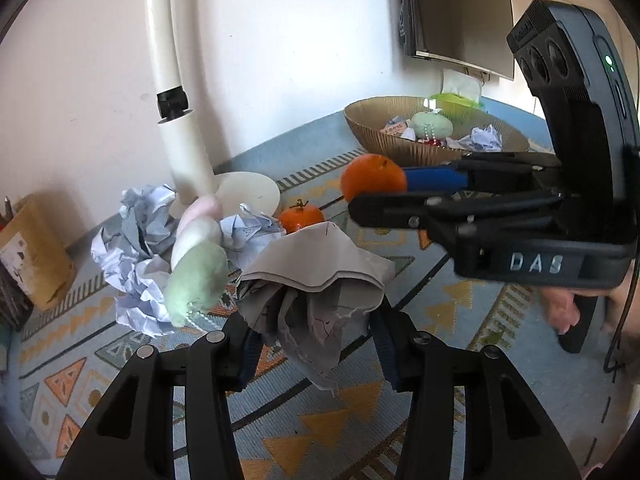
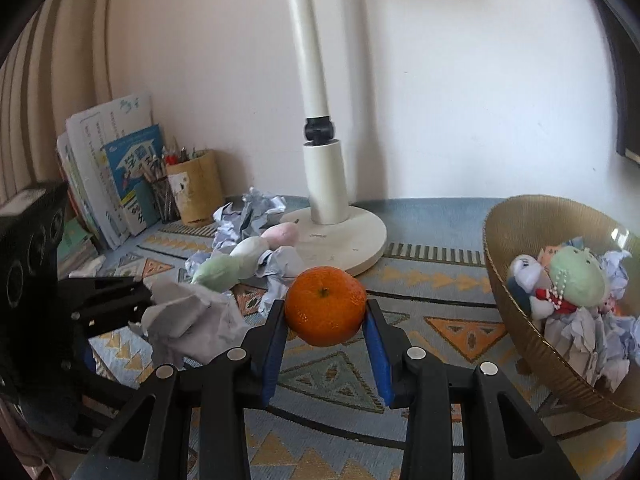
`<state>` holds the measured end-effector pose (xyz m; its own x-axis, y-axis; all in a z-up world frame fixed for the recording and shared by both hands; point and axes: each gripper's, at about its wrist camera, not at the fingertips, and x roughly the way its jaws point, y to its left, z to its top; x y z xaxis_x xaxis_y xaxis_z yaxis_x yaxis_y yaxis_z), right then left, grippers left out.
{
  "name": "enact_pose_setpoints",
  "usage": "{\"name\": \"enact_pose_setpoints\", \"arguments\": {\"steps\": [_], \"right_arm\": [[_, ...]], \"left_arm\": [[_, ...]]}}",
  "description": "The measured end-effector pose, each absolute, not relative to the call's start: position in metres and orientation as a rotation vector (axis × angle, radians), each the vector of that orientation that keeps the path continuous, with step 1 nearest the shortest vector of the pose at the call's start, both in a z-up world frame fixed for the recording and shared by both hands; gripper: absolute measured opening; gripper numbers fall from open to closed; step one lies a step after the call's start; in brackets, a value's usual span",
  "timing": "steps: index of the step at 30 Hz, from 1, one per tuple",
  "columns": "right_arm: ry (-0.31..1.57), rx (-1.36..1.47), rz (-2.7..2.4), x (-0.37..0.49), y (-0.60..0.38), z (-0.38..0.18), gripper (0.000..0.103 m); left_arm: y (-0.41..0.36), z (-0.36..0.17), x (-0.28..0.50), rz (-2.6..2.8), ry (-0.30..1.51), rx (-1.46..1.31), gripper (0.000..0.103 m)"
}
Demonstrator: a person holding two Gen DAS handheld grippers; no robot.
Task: Organize objects
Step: 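Carry the cloth and orange over the woven bowl and release both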
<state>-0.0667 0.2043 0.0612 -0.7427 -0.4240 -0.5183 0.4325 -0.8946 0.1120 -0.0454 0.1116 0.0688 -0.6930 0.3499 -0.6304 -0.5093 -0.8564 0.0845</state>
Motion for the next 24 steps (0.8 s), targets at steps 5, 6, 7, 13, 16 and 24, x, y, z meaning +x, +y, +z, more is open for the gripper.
{"name": "enact_pose_setpoints", "arguments": {"steps": [5, 6, 7, 13, 16, 24], "right_arm": [[-0.045, 0.759, -2.578, -0.068, 0.213, 0.061, 0.037], [-0.050, 0.762, -2.578, -0.069, 0.214, 0.061, 0.037], [-0.054, 0.764, -2.576, -0.069, 0.214, 0.061, 0.037], [-0.135, 0.755, -2.551, -0.066, 0.228, 0.071, 0.037], [-0.153, 0.726, -2.574, -0.065, 0.246, 0.091, 0.037], [-0.193, 0.652, -2.649, -0.063, 0.298, 0.144, 0.037]], "left_arm": [[0.110, 0.067, -0.042, 2.518, 0.346, -0.858, 0.045], [0.110, 0.067, -0.043, 2.518, 0.345, -0.864, 0.045], [0.110, 0.066, -0.043, 2.528, 0.352, -0.872, 0.045], [0.115, 0.071, -0.043, 2.577, 0.426, -0.874, 0.045], [0.119, 0.087, -0.047, 2.593, 0.419, -0.862, 0.045], [0.140, 0.143, -0.066, 2.658, 0.459, -0.804, 0.045]]}}
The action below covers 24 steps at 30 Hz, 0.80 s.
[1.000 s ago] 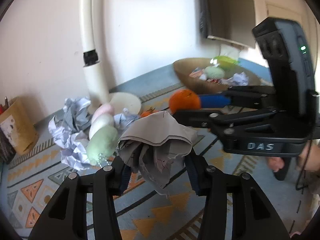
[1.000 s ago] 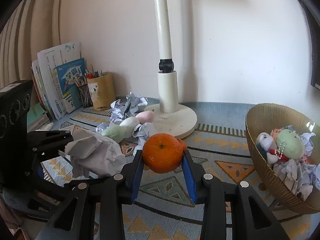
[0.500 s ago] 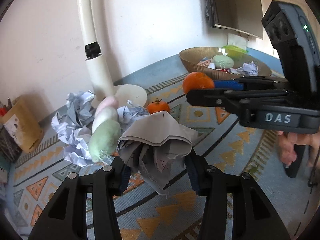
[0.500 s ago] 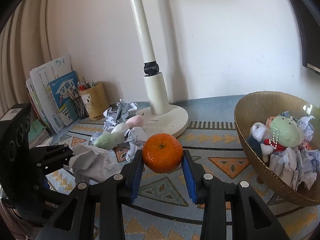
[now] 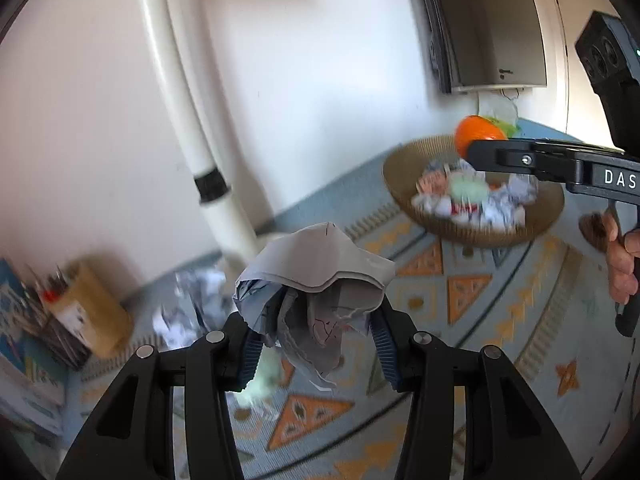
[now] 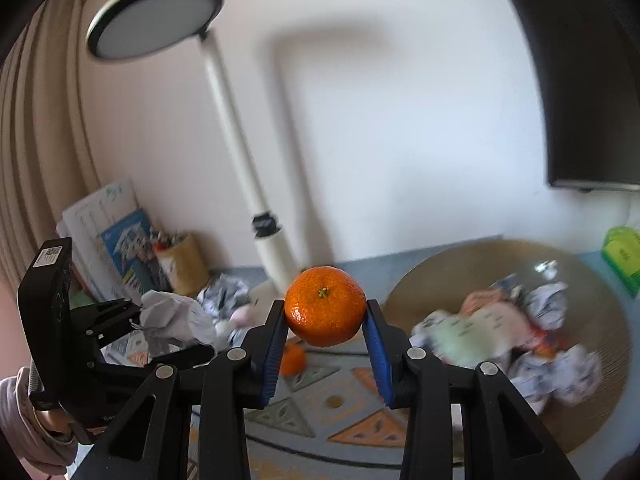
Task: Organize objects
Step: 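Carry the cloth and orange over the woven bowl and release both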
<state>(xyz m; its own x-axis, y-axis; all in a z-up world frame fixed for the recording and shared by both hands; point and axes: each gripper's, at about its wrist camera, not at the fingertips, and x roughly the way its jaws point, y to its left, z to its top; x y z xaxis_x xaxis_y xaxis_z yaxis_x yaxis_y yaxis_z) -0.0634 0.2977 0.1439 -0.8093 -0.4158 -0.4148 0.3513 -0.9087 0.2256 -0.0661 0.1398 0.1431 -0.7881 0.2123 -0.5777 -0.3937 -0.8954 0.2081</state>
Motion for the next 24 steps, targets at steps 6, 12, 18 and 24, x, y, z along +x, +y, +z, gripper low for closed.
{"name": "enact_pose_setpoints", "arguments": {"steps": [6, 12, 18, 24], "right_arm": [[-0.252, 0.635, -2.691, -0.064, 0.328, 0.167, 0.037], [-0.250, 0.646, -2.715, -0.067, 0.343, 0.175, 0.037], [-0.263, 0.675, -2.729, -0.073, 0.362, 0.176, 0.037], [-0.280, 0.730, -2.779, -0.084, 0.392, 0.172, 0.037]], "left_arm": [[0.166, 0.173, -0.080, 2.763, 0.504, -0.761, 0.045], [0.203, 0.176, -0.087, 2.781, 0.625, -0.710, 0.046], [0.232, 0.169, -0.095, 2.728, 0.610, -0.725, 0.046], [0.255, 0.164, -0.109, 2.674, 0.537, -0.740, 0.046]]}}
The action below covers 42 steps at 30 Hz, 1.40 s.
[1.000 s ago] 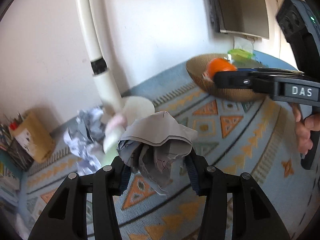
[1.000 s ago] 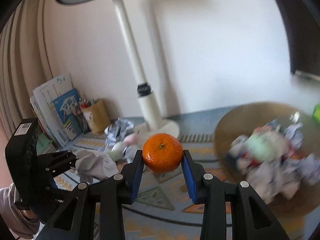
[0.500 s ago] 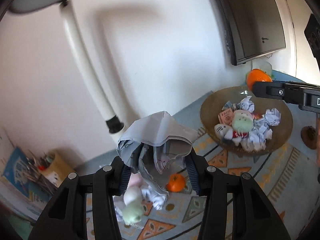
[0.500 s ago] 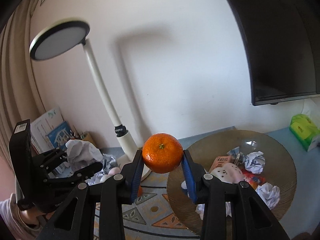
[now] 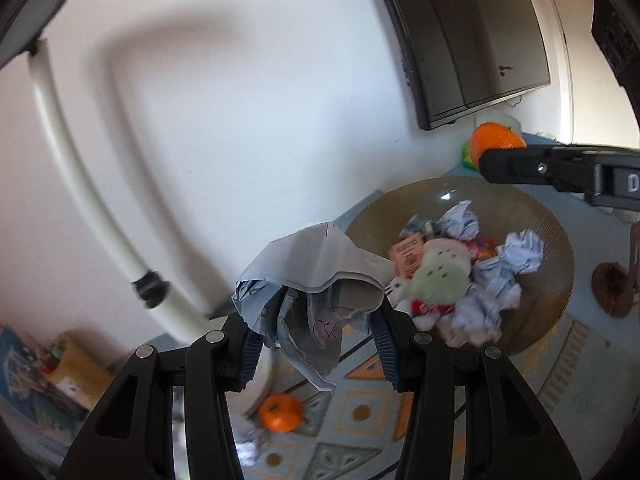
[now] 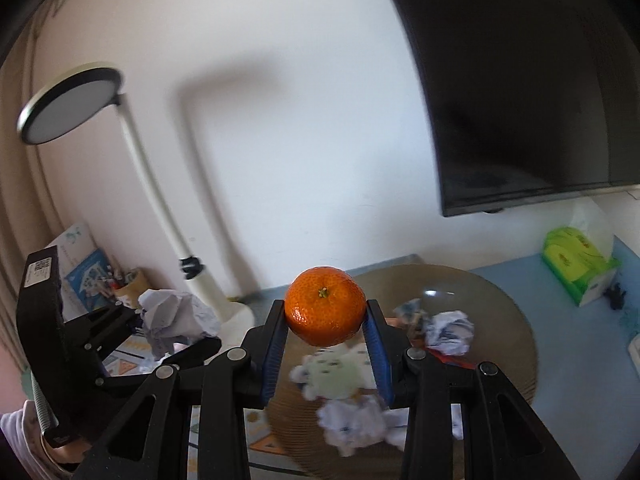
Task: Organize objects
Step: 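Carry the cloth and orange over the woven bowl and release both, then move both tools back toward the remaining paper balls, plush and orange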
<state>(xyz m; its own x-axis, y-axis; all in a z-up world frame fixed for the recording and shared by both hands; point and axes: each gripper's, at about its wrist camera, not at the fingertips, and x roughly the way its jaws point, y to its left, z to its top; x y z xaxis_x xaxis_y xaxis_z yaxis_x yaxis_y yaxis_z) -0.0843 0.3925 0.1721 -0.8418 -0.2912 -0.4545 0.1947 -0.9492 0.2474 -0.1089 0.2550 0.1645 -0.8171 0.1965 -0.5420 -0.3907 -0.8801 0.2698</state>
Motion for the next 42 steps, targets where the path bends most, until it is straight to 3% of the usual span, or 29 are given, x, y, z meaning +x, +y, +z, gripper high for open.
{"name": "enact_pose_setpoints", "arguments": {"steps": [9, 11, 12, 13, 15, 23, 29, 42], "right_arm": [[-0.409, 0.906, -2.887, -0.106, 0.441, 0.155, 0.038], [-0.473, 0.962, -2.874, -0.111, 0.449, 0.146, 0.061], [-0.498, 0.989, -2.869, -0.114, 0.453, 0.141, 0.099], [-0.515, 1.028, -2.871, -0.117, 0.454, 0.138, 0.103], [-0.537, 1.062, -2.907, -0.117, 0.459, 0.131, 0.103], [-0.581, 1.063, -2.898, -0.114, 0.456, 0.129, 0.103], [-0.582, 1.038, -2.882, -0.109, 0.436, 0.144, 0.103], [-0.414, 0.959, -2.802, -0.099, 0.340, 0.179, 0.103]], "left_arm": [[0.301, 0.163, -0.141, 2.543, 0.405, -0.784, 0.048], [0.308, 0.159, -0.147, 2.475, 0.364, -0.825, 0.056], [0.312, 0.154, -0.154, 2.422, 0.339, -0.903, 0.098], [0.315, 0.148, -0.160, 2.377, 0.317, -0.973, 0.099], [0.314, 0.142, -0.160, 2.347, 0.265, -0.981, 0.102], [0.302, 0.138, -0.154, 2.398, 0.334, -0.950, 0.102], [0.270, 0.165, -0.146, 2.447, 0.313, -0.931, 0.102], [0.114, 0.214, -0.115, 2.690, 0.316, -0.902, 0.102]]}}
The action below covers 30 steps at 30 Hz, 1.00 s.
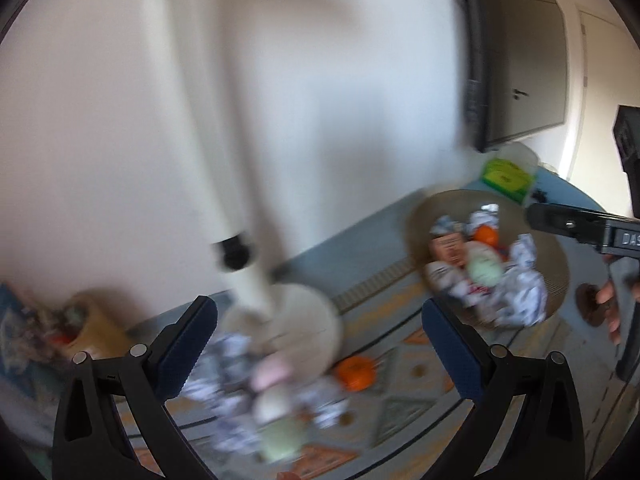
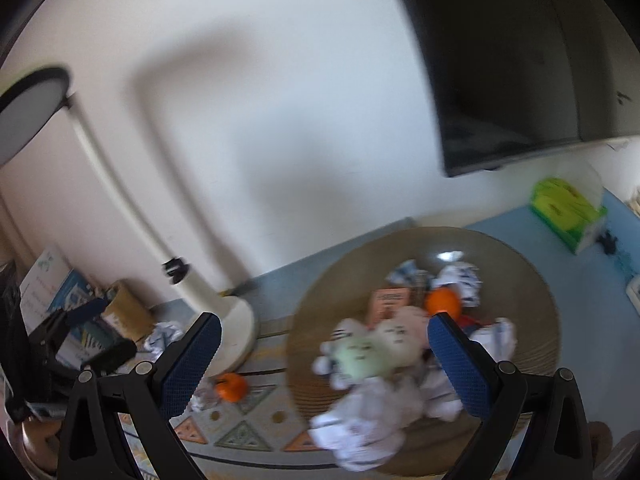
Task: Organize objects
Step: 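Move both tools back toward the remaining paper balls, plush and orange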
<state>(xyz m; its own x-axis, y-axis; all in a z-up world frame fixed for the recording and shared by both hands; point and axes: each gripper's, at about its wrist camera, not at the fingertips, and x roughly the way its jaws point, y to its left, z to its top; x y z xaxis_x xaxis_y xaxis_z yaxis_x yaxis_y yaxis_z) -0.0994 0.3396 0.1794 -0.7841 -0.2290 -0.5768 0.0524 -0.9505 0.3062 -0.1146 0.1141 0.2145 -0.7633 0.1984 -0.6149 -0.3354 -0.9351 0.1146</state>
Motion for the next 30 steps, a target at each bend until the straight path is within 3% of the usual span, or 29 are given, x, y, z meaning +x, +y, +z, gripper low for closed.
{"name": "enact_pose_setpoints", "arguments": {"steps": [10, 14, 19, 24, 30], "right_arm": [[-0.256, 1.000, -2.676, -0.096, 0.248, 0.153, 0.103], [-0.179, 1.077, -2.618, -0.101, 0.217, 0.118, 0.103], [-0.035, 1.155, -2.613, -0.107, 0.198, 0.081, 0.103], [0.221, 1.219, -2.602, -0.114, 0.178, 0.049, 0.103], [0.344, 1.259, -2.570, -0.131, 0.162, 0.025, 0.103]], "left_arm": [[0.007, 0.168, -0.098, 2.778, 0.208, -1.070, 0.102], [0.005, 0.134, -0.089, 2.700, 0.147, -1.102, 0.102], [0.014, 0.091, -0.085, 2.647, 0.208, -1.158, 0.102], [0.001, 0.065, -0.095, 2.655, 0.224, -1.245, 0.102], [-0.006, 0.053, -0.119, 2.659, 0.224, -1.256, 0.102]]}}
